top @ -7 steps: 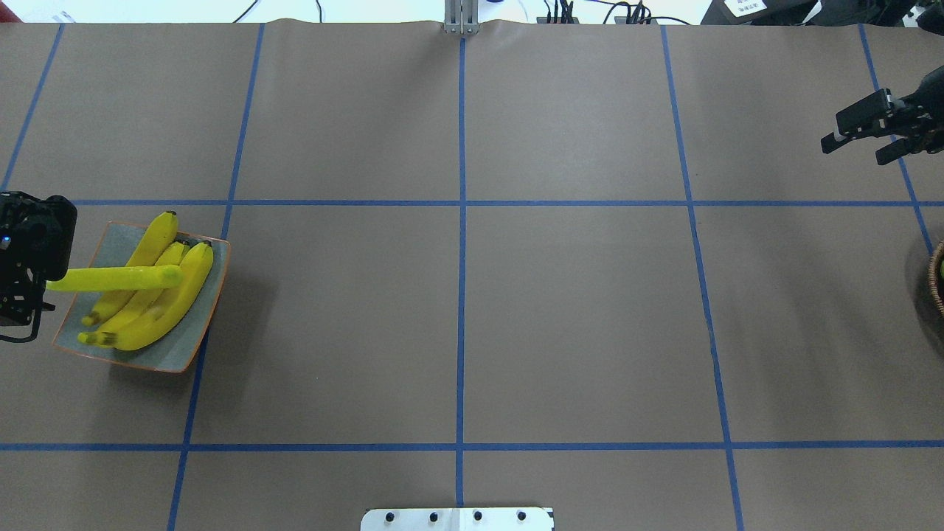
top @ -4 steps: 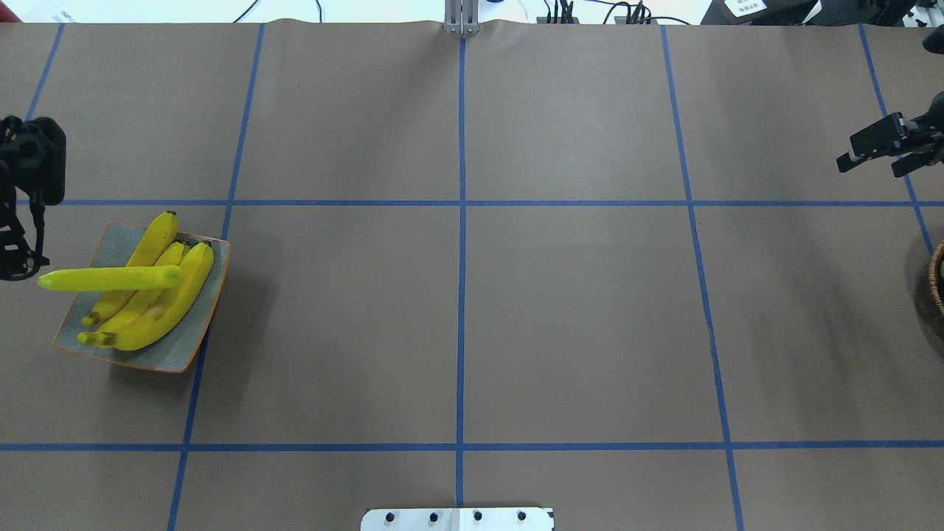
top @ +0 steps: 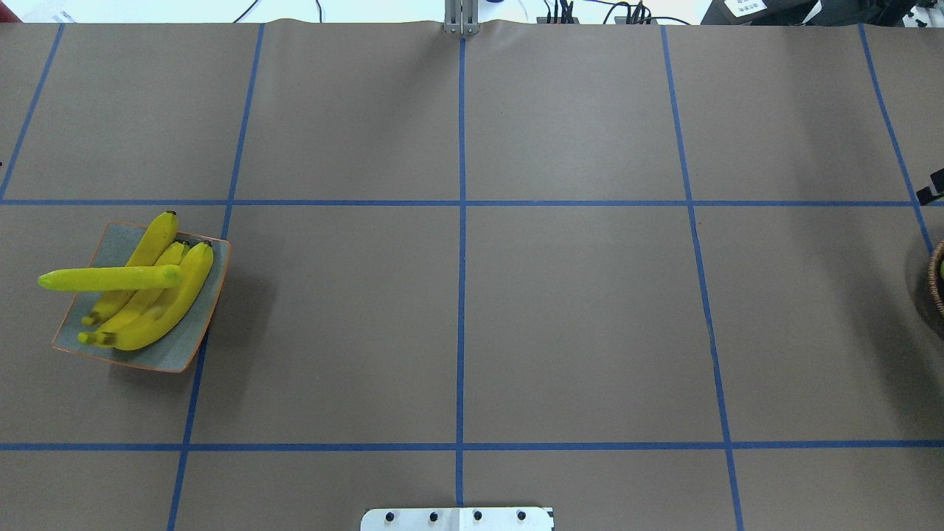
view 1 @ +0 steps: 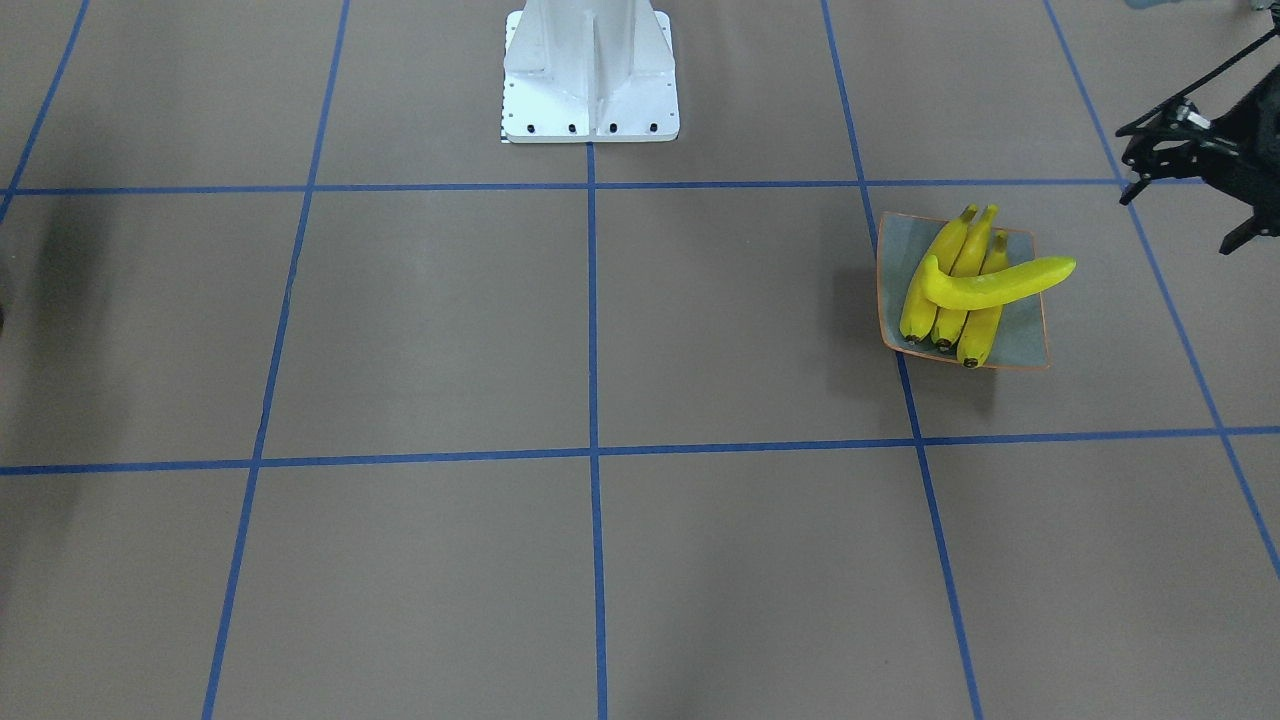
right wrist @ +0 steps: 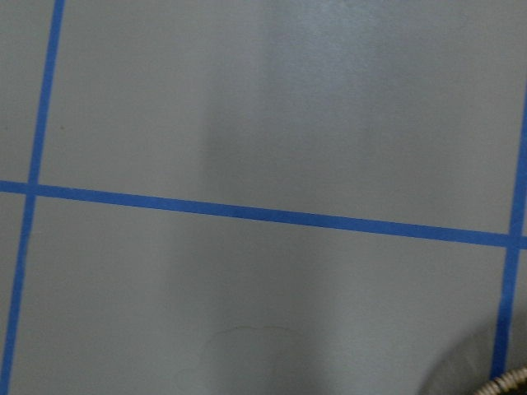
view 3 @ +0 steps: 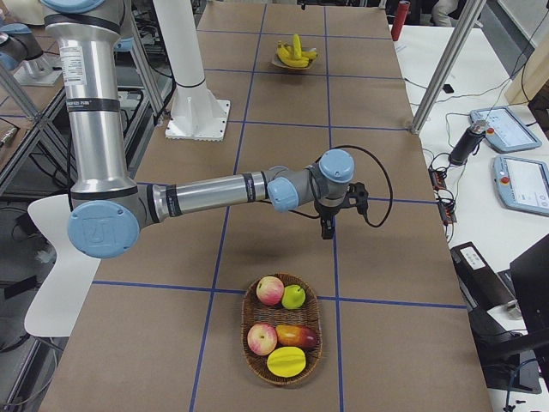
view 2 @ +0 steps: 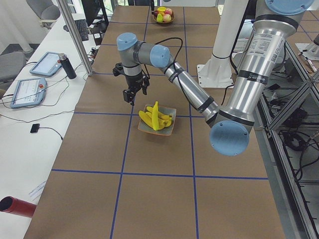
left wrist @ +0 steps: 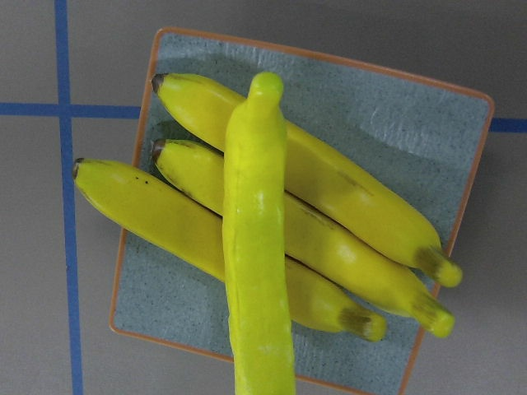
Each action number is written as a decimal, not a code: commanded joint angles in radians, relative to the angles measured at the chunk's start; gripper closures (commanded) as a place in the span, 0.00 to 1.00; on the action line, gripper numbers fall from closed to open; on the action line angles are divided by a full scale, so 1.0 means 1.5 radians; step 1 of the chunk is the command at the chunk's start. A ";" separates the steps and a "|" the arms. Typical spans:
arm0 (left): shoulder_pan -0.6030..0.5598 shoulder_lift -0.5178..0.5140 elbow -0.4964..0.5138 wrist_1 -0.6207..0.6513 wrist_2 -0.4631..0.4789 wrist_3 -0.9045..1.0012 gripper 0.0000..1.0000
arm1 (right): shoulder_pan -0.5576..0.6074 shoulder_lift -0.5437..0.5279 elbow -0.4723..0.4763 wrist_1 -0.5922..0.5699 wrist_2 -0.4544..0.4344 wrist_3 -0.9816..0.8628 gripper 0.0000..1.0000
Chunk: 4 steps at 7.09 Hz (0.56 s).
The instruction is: Transfer all bananas from basket to plate
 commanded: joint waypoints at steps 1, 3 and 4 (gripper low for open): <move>-0.077 0.051 0.025 -0.019 -0.016 -0.017 0.00 | 0.065 -0.007 -0.030 -0.061 -0.005 -0.081 0.00; -0.114 0.083 0.072 -0.091 -0.016 -0.019 0.00 | 0.151 0.019 -0.017 -0.233 -0.006 -0.153 0.00; -0.117 0.087 0.088 -0.105 -0.015 -0.020 0.00 | 0.174 0.040 -0.013 -0.269 -0.025 -0.154 0.00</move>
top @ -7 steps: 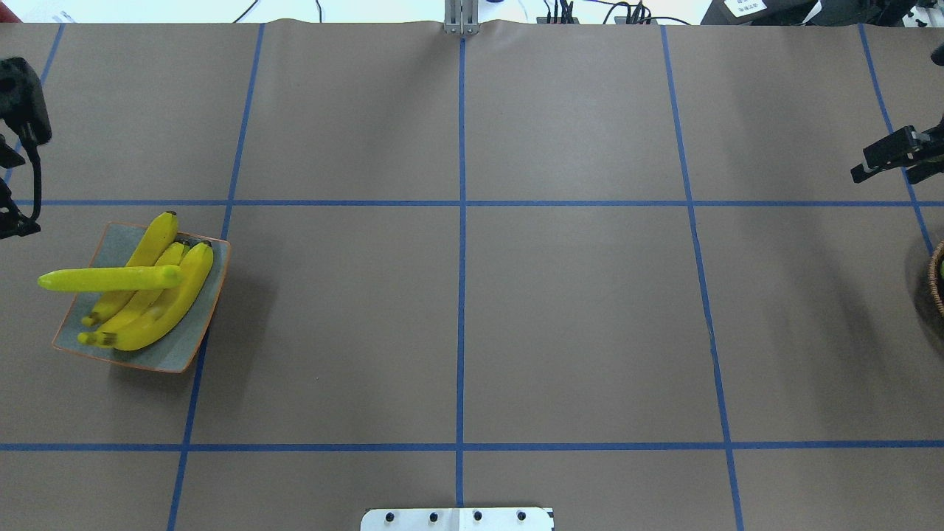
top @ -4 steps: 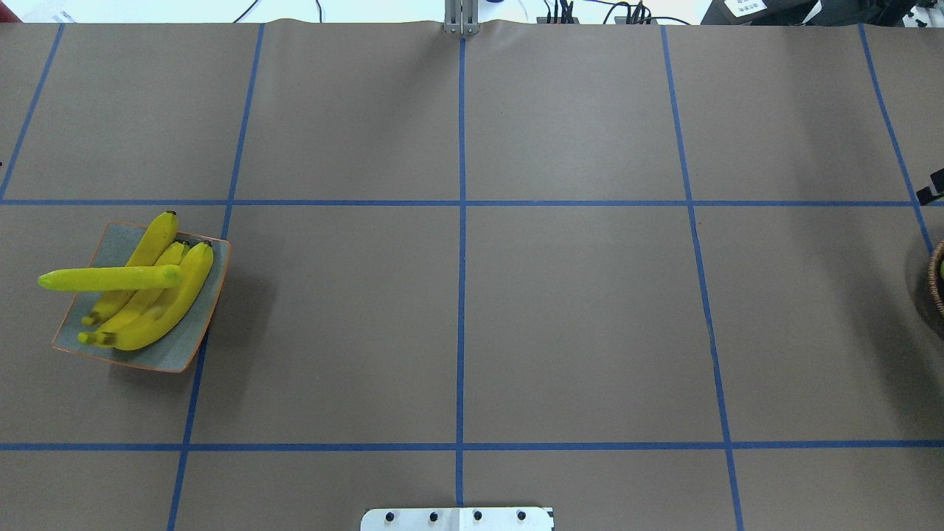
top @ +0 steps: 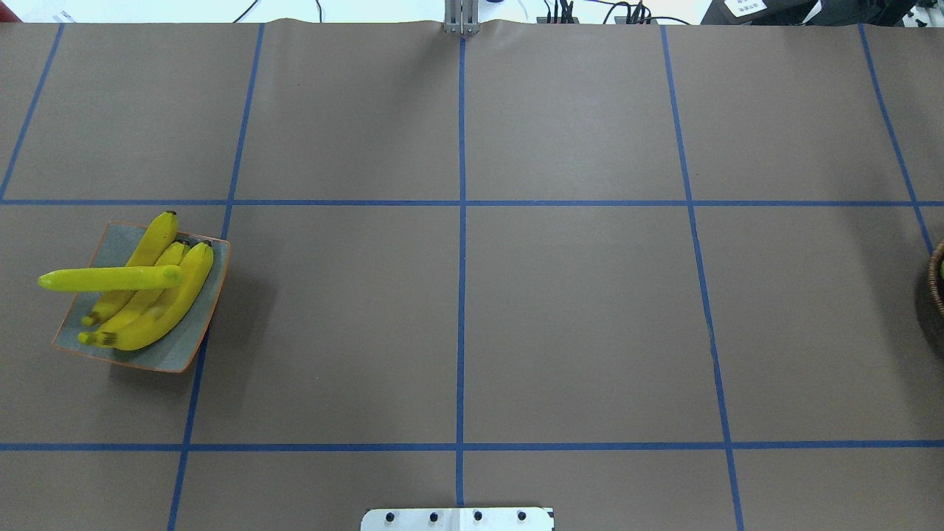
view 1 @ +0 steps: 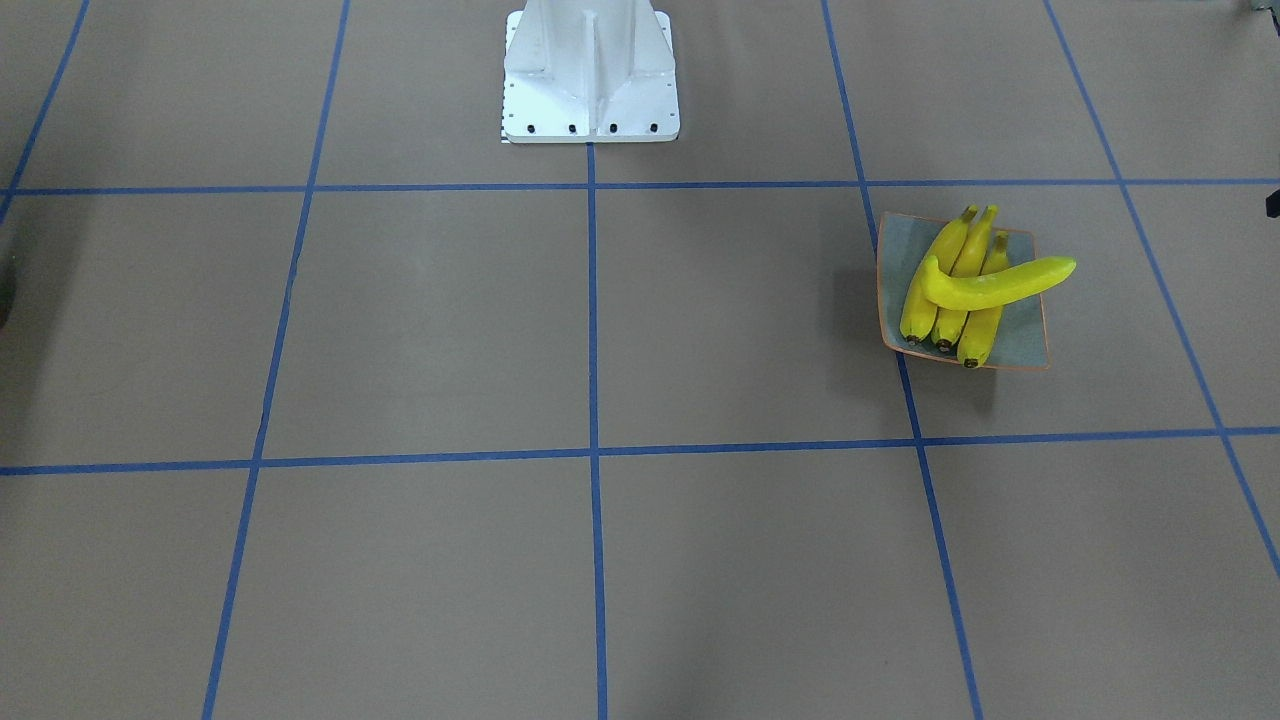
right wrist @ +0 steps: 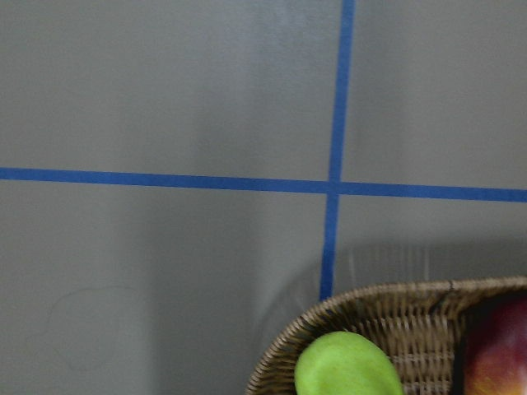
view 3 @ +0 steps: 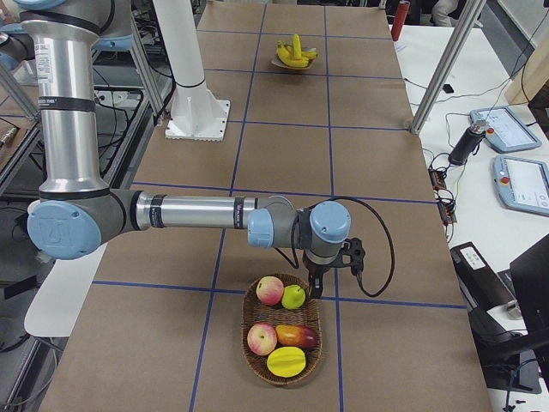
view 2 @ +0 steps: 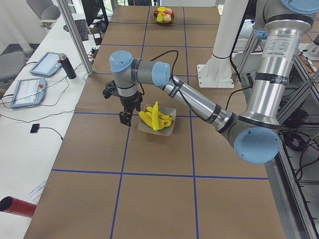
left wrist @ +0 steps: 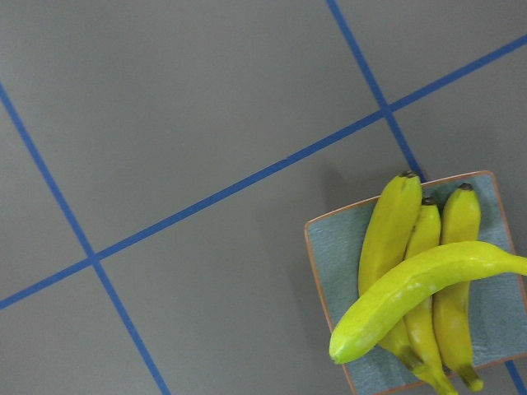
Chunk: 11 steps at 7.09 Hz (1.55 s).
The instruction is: Transfer all bananas from basket to plate
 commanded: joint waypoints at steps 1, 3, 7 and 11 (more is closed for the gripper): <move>-0.010 0.027 0.019 -0.027 0.002 0.001 0.00 | 0.035 0.014 0.011 -0.061 -0.033 -0.014 0.00; -0.017 0.030 0.054 -0.028 0.004 0.001 0.00 | 0.034 0.010 0.013 -0.051 -0.044 -0.005 0.00; -0.052 0.141 0.206 -0.273 0.000 0.002 0.00 | 0.034 0.006 0.045 -0.053 -0.003 -0.001 0.00; -0.071 0.127 0.209 -0.269 0.000 -0.020 0.00 | 0.034 0.002 0.049 -0.054 -0.003 -0.001 0.00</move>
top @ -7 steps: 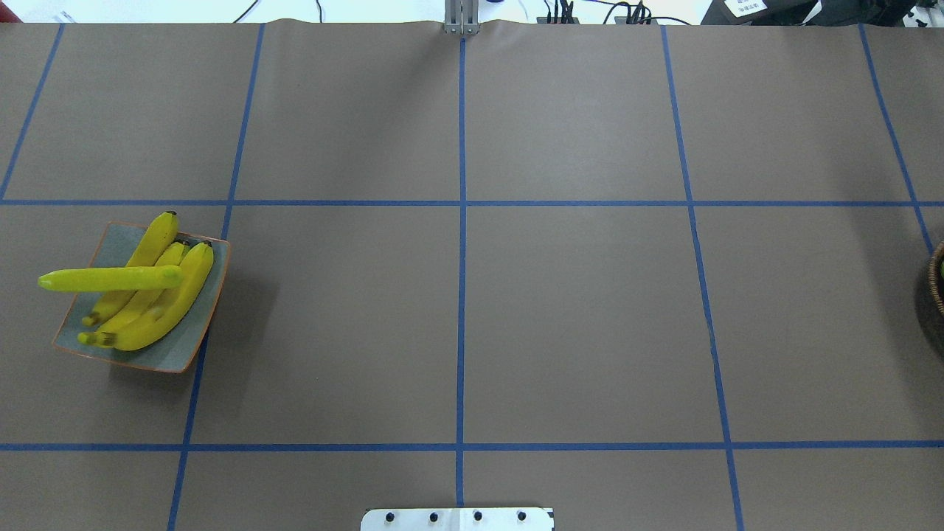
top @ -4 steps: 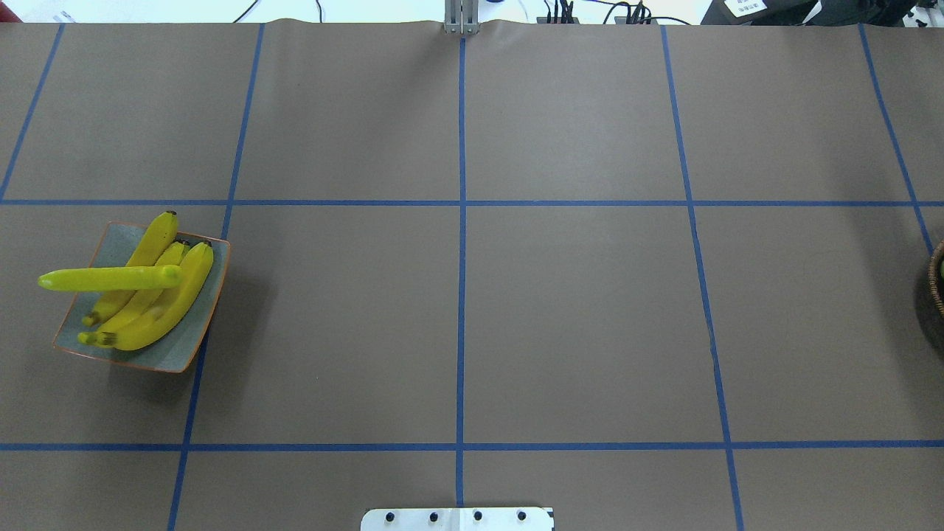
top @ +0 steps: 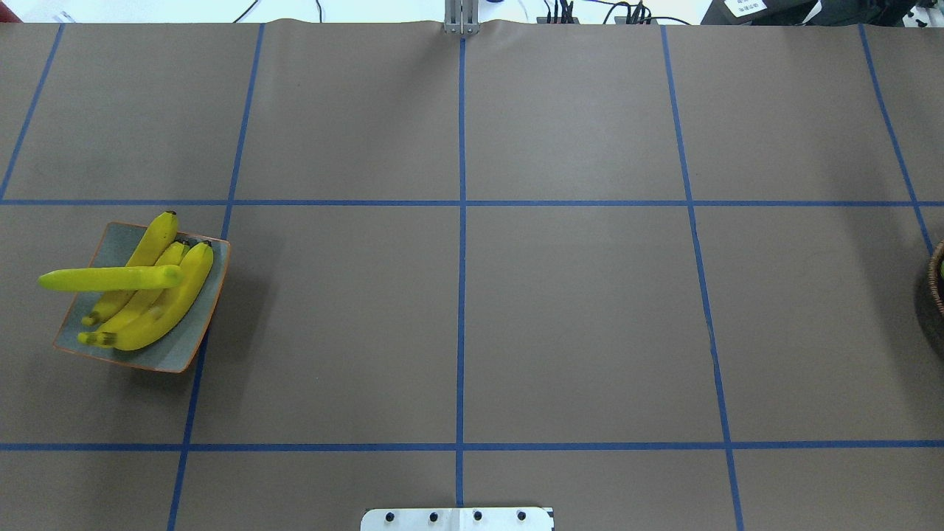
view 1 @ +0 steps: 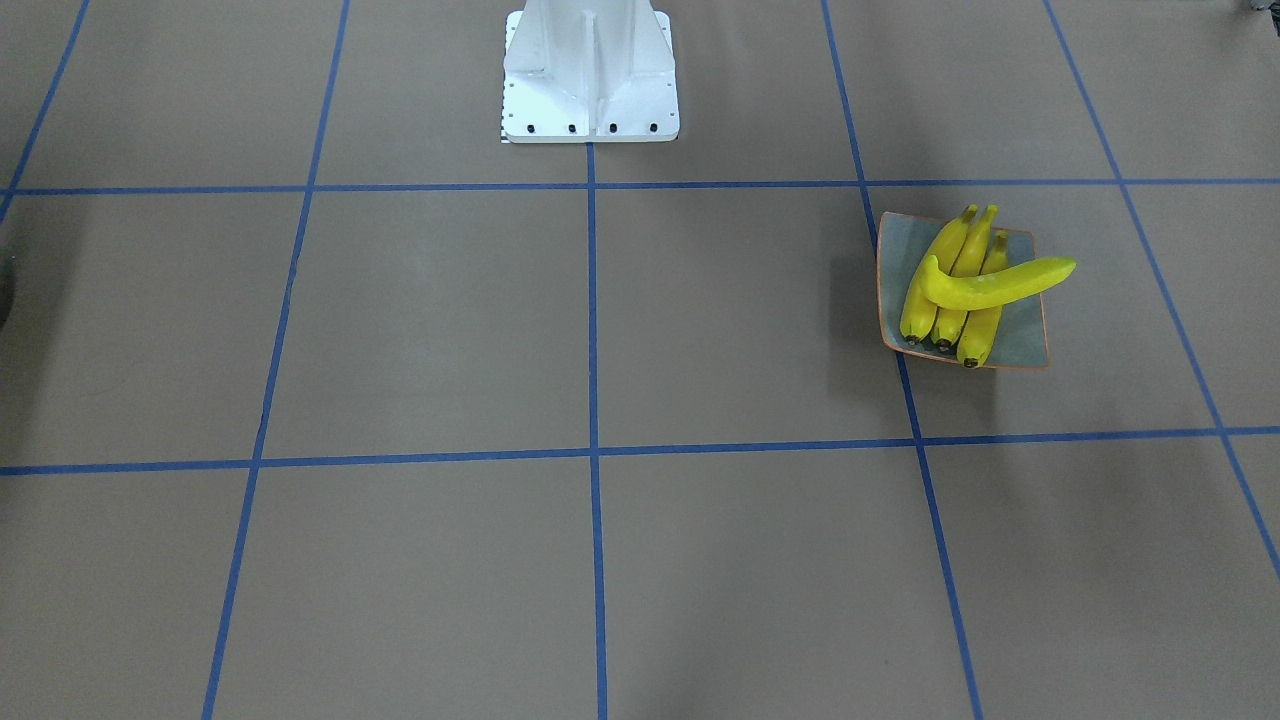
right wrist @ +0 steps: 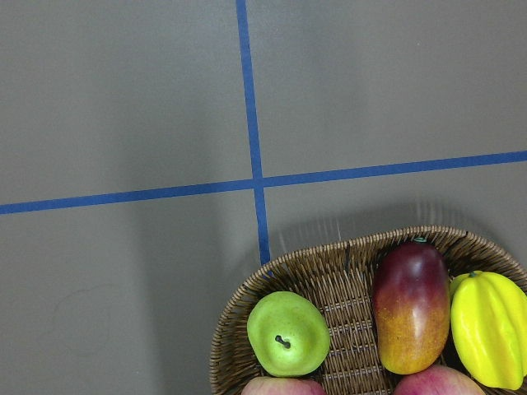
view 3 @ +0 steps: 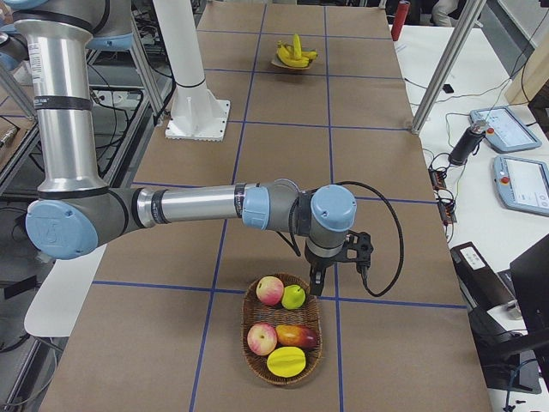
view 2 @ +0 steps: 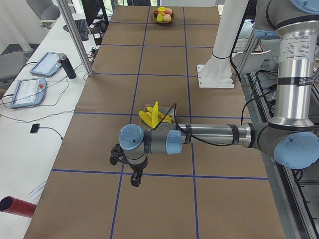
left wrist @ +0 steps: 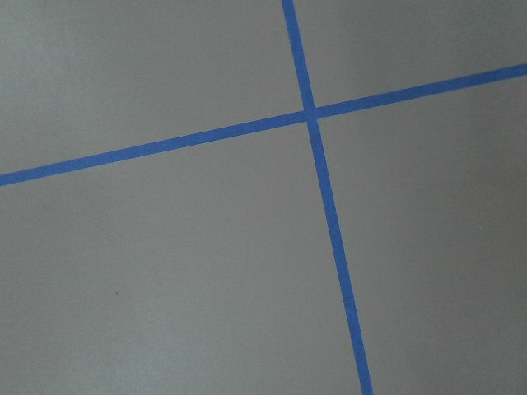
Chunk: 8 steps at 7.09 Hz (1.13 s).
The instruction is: Transfer all bananas from basket to plate
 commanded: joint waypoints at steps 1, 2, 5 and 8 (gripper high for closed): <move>-0.002 -0.008 -0.027 0.001 0.000 -0.058 0.00 | -0.003 -0.010 -0.001 0.003 0.000 0.000 0.00; -0.002 -0.007 -0.059 0.006 0.000 -0.089 0.00 | -0.007 -0.011 -0.002 0.003 0.000 0.001 0.00; -0.002 0.002 -0.062 0.004 -0.020 -0.095 0.00 | -0.017 -0.011 -0.004 0.003 -0.002 0.000 0.00; -0.002 0.002 -0.060 0.002 -0.020 -0.095 0.00 | -0.033 -0.012 -0.010 0.004 -0.007 0.000 0.00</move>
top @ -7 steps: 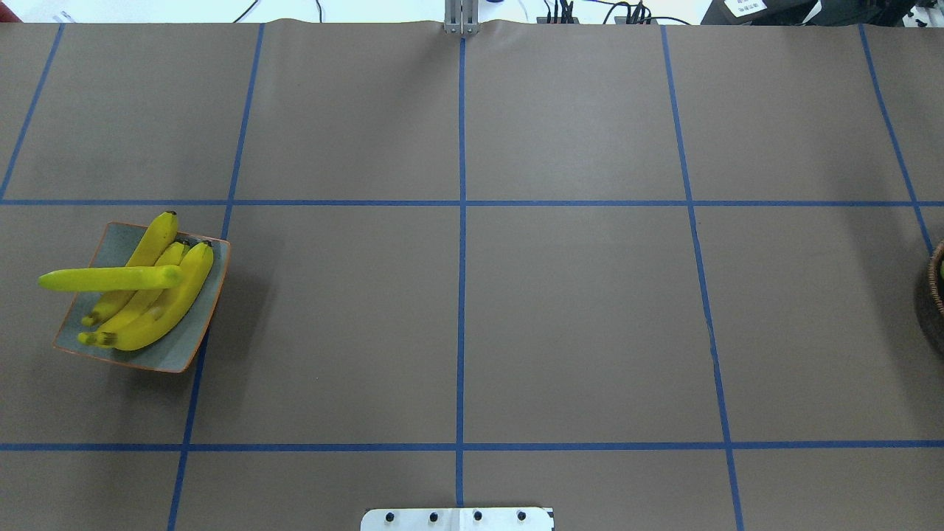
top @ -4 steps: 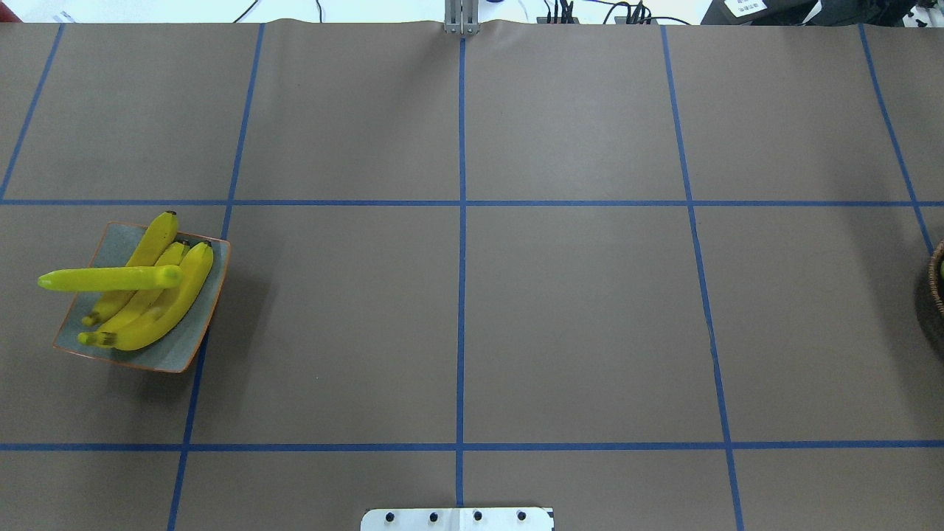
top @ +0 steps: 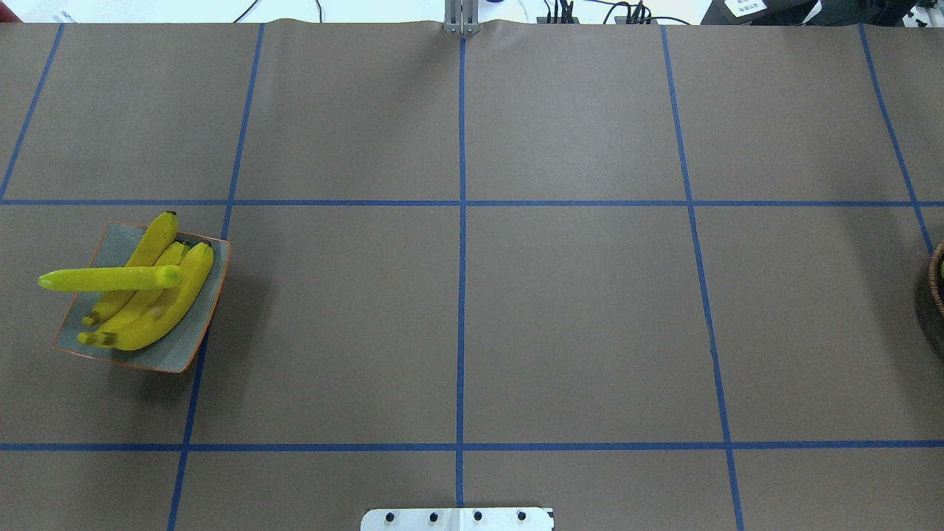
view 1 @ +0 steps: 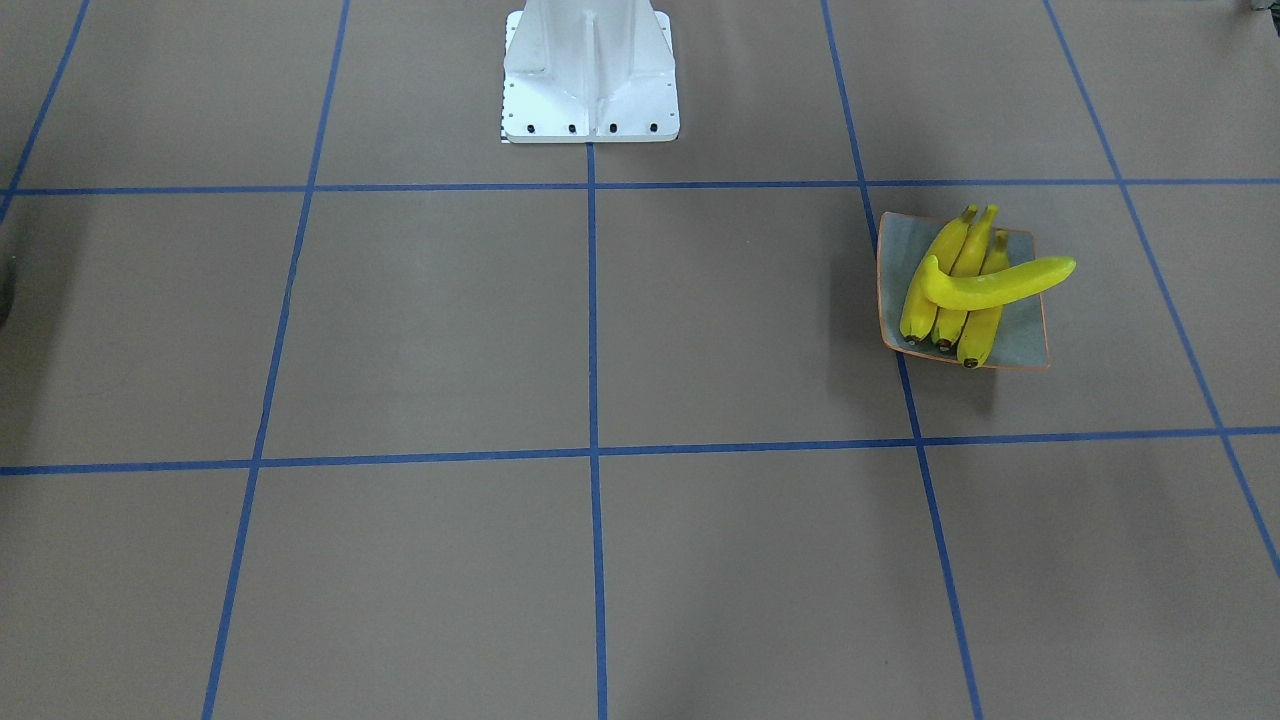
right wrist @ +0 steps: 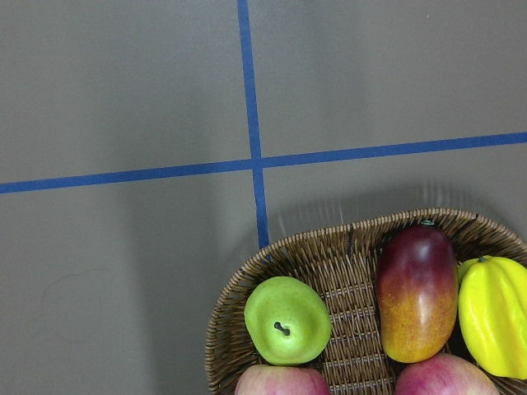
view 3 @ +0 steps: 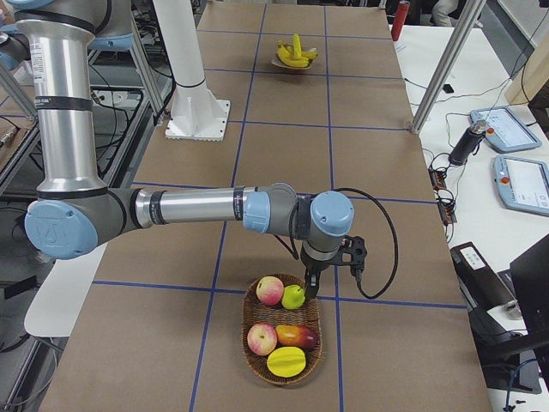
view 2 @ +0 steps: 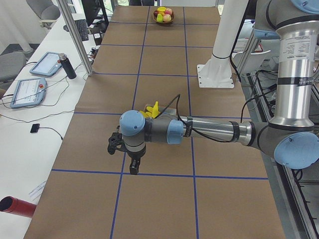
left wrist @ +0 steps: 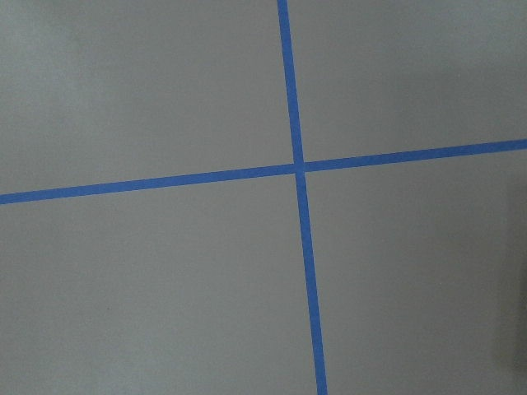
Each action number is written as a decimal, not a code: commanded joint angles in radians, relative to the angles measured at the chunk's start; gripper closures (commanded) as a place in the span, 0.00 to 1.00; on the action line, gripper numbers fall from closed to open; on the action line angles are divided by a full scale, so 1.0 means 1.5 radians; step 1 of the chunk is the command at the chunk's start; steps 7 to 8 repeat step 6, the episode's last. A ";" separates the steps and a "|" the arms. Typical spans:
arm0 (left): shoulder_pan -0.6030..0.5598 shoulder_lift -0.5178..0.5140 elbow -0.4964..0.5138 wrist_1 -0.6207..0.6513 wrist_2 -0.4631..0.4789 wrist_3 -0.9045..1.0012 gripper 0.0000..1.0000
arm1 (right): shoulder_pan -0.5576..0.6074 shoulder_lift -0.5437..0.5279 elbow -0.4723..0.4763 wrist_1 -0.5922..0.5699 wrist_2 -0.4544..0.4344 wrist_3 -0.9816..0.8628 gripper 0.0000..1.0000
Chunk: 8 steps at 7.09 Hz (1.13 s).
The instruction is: Transfer all bananas from basket to plate
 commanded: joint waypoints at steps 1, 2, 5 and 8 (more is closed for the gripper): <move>0.000 -0.001 -0.001 -0.001 0.000 0.000 0.00 | -0.005 -0.001 -0.001 0.000 -0.001 -0.001 0.00; 0.000 -0.001 -0.001 -0.002 0.000 0.000 0.00 | -0.005 -0.001 -0.001 0.000 -0.001 0.000 0.00; 0.000 -0.001 0.001 -0.002 0.000 0.000 0.00 | -0.005 -0.005 -0.001 0.001 0.000 -0.001 0.00; 0.001 -0.001 0.001 -0.002 0.000 0.000 0.00 | -0.005 -0.007 -0.001 0.001 0.000 -0.001 0.00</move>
